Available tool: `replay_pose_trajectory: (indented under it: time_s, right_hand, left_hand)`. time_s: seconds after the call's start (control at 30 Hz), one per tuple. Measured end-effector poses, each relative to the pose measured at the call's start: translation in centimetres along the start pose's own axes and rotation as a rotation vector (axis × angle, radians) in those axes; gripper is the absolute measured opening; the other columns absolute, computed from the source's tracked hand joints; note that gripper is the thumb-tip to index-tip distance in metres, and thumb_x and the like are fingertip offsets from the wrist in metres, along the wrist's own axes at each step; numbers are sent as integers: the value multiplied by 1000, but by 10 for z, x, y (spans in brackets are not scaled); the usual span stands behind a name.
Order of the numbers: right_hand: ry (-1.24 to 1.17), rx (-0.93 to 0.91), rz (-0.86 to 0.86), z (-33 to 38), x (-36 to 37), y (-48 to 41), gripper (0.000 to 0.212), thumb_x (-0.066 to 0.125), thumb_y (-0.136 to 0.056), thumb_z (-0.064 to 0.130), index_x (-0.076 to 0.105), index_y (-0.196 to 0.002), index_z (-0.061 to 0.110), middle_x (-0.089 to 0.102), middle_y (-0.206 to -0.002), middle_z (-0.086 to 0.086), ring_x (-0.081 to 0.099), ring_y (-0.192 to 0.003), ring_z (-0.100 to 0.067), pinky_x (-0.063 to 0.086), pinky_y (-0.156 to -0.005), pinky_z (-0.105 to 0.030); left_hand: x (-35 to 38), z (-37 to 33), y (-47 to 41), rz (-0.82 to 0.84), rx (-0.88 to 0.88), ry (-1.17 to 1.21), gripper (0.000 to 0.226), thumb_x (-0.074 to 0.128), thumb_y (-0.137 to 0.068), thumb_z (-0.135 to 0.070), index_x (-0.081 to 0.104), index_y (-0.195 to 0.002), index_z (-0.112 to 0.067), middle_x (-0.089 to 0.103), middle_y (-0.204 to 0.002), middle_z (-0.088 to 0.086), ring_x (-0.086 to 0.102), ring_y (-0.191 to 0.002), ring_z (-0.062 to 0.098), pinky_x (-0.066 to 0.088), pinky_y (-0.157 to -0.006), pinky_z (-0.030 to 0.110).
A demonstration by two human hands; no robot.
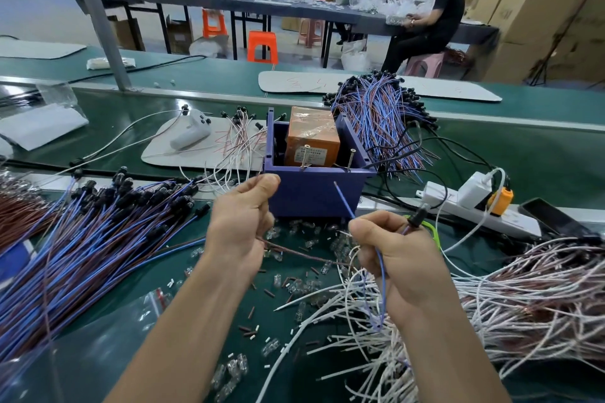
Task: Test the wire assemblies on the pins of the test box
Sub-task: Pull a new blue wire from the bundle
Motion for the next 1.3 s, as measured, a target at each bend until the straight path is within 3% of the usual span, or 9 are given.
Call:
replay_pose_trajectory:
  time_s: [0.07,0.13,0.23,0.33,0.43,0.6,0.87,1.3]
  right_hand:
    - [-48,11,-34,-1,-3,-2,44,68,-87,-6,69,-51,19,45,-44,-1,36,-37,-12,33,-40,-19]
    - [-98,28,-63,-3,-2,-5,46,68,-89,-5,68,-50,19,44,-44,-1,35,-36,-12,32,-39,-19]
    - [-173,57,-90,-5,2,-7,47,67,-90,-4,69,-50,20,45,-45,1,35,-36,-9,32,-38,-19]
    - [-193,65,-100,-6,4,-9,49,66,-91,-5,68,-48,20,44,-45,2,35,-35,-8,31,-36,-18]
    - [-206,81,-127,-7,3,-10,49,66,-91,-5,67,-48,19,44,-45,2,35,-35,-7,31,-36,-18]
    - [-211,95,-165,-6,2,-13,28,67,-91,-5,64,-68,11,46,-47,-1,37,-36,-8,32,-36,-18]
    - [-184,91,-156,-10,1,-14,29,66,-91,-5,62,-67,10,44,-46,0,35,-36,-9,31,-36,-19]
    - [-154,81,-130,-13,3,-13,38,66,-91,-4,64,-58,15,42,-47,0,32,-37,-11,30,-38,-20]
  left_hand:
    - [-4,0,-2,-60,65,-104,11,67,-98,-17,71,-88,-12,35,-43,-11,26,-39,6,30,-41,18]
    - [0,6,2,-75,97,-156,29,55,-103,-30,74,-94,-10,34,-45,-10,26,-41,7,32,-41,18]
    - [5,12,8,-115,141,-162,34,41,-102,-31,64,-87,-11,36,-49,-8,26,-45,10,26,-41,20]
    - [7,14,7,-129,199,-240,28,44,-103,-17,55,-78,-16,40,-51,-8,29,-49,10,25,-48,25]
    - [6,16,4,-100,238,-340,31,50,-105,-14,64,-78,-14,53,-51,-7,39,-47,9,32,-51,26]
    - [6,22,3,-113,287,-432,26,59,-103,-16,68,-79,-14,72,-61,2,57,-44,10,46,-47,21]
    - [3,24,2,-174,318,-486,27,58,-103,-20,68,-78,-17,73,-62,1,61,-45,11,47,-52,28]
    - [9,26,0,-151,335,-516,21,60,-102,-18,69,-83,-17,73,-62,-2,61,-45,8,47,-47,16]
Point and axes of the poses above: each hand's wrist, its own y-axis away from the middle knuckle, its own x-axis out of the palm, z = x × y, the point moved 2 cm from there along -y, towards the middle knuckle
